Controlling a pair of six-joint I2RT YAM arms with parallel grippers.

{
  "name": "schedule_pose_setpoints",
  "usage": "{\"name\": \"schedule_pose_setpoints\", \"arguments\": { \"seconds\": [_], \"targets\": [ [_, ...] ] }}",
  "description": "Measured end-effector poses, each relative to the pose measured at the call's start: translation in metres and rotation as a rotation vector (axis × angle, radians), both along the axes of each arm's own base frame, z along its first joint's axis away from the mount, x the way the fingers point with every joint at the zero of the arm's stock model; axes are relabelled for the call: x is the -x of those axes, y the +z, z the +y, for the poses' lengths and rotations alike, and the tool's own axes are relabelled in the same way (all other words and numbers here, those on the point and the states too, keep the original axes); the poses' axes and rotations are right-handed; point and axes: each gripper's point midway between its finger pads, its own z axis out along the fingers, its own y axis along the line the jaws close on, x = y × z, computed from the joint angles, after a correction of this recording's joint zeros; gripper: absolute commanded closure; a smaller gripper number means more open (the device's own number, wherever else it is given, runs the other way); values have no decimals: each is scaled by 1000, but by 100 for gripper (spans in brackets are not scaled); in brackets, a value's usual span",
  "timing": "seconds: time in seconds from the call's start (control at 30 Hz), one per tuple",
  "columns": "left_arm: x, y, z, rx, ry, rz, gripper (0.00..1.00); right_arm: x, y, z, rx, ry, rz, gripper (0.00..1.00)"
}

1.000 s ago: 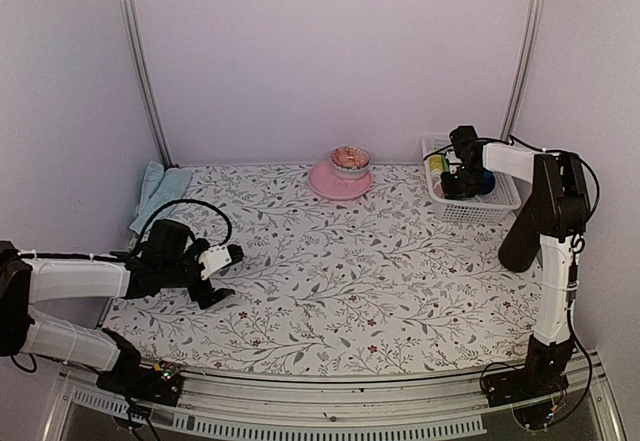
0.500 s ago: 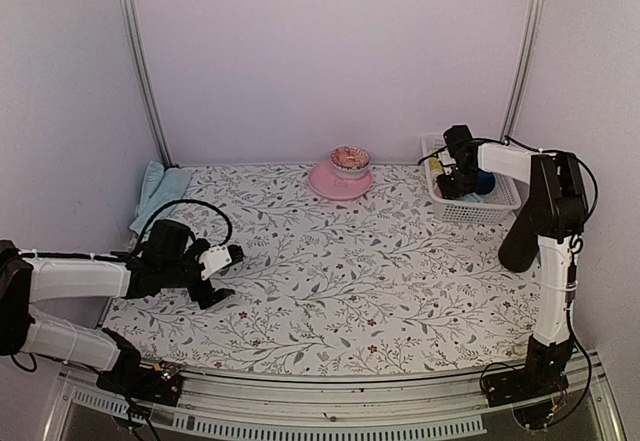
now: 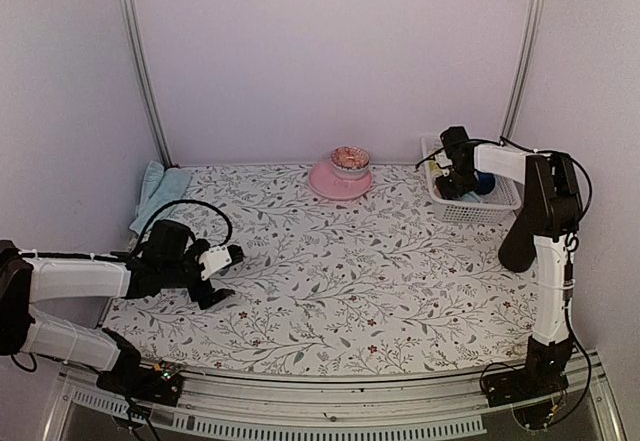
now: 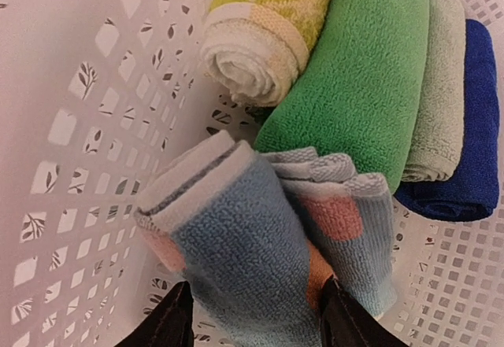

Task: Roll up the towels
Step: Adjust the towel in the bin.

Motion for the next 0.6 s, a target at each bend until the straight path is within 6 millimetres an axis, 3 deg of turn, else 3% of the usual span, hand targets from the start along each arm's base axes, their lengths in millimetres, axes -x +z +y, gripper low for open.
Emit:
{"name": "schedule_pose_setpoints", "arguments": {
  "seconds": [0.27, 0.47, 0.6],
  "targets": [
    [1, -1, 0, -1, 0, 2, 3, 1, -29, -3, 42, 11, 63, 48],
    [2, -3, 1, -3, 0, 6, 3, 1, -29, -5, 61, 14, 77, 69],
    [2, -3, 1, -3, 0, 6, 3, 0, -31, -5, 67, 14, 90, 75]
  ]
}}
